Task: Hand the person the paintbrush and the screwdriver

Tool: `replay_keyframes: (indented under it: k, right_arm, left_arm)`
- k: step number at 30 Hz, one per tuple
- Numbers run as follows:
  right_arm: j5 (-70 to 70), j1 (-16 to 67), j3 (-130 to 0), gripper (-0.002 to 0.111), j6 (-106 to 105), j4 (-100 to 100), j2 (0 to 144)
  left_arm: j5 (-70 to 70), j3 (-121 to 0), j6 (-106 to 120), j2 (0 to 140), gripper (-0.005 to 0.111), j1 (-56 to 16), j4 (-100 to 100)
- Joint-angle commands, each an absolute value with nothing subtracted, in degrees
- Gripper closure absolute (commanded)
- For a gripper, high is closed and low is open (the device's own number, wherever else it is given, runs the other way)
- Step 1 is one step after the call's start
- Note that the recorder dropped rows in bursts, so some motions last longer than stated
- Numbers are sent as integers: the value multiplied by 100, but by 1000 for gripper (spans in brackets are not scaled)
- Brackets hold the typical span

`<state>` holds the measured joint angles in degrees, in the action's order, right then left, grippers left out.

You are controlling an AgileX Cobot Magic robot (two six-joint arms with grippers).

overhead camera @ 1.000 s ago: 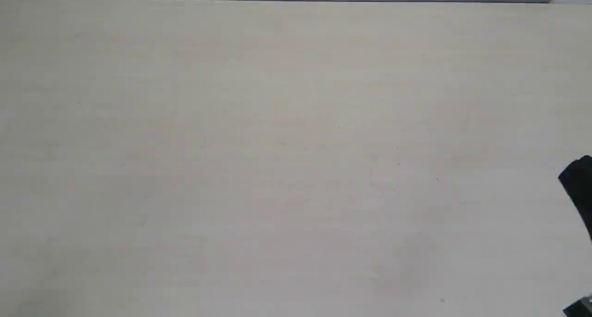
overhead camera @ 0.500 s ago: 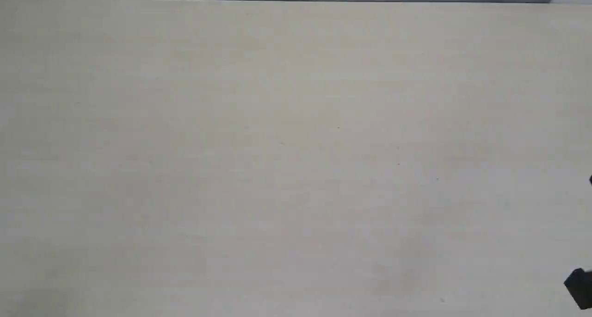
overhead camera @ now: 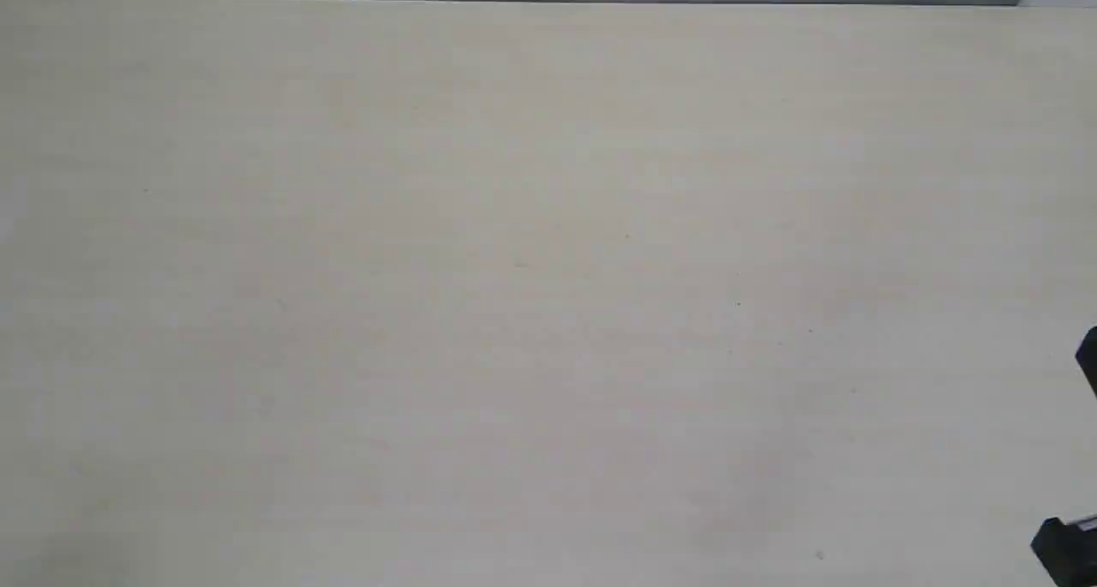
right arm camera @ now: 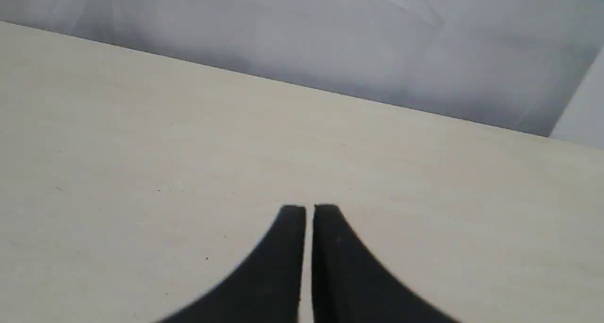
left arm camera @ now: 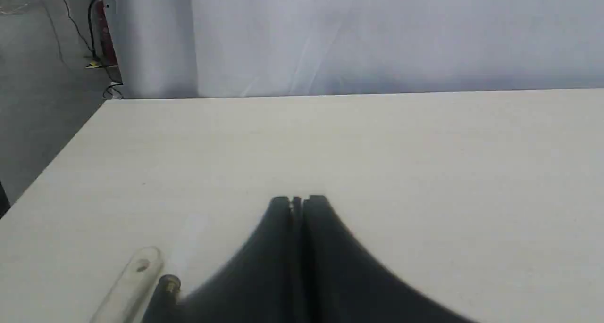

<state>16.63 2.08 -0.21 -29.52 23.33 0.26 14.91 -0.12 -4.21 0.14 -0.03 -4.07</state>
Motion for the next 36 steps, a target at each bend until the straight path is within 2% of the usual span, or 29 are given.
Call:
replay_keyframes:
  k: [1, 33, 36]
  right_arm:
    - [1701, 99, 0, 104, -3023, 2285, 0]
    - [1701, 75, 0, 104, -2903, 2283, 0]
    - [1701, 75, 0, 104, -2212, 1747, 0]
  left_arm:
    - [1420, 0, -432, 0, 107, -40, -397]
    - [1434, 0, -432, 0, 107, -40, -384]
    - [1434, 0, -432, 0, 107, -40, -384]
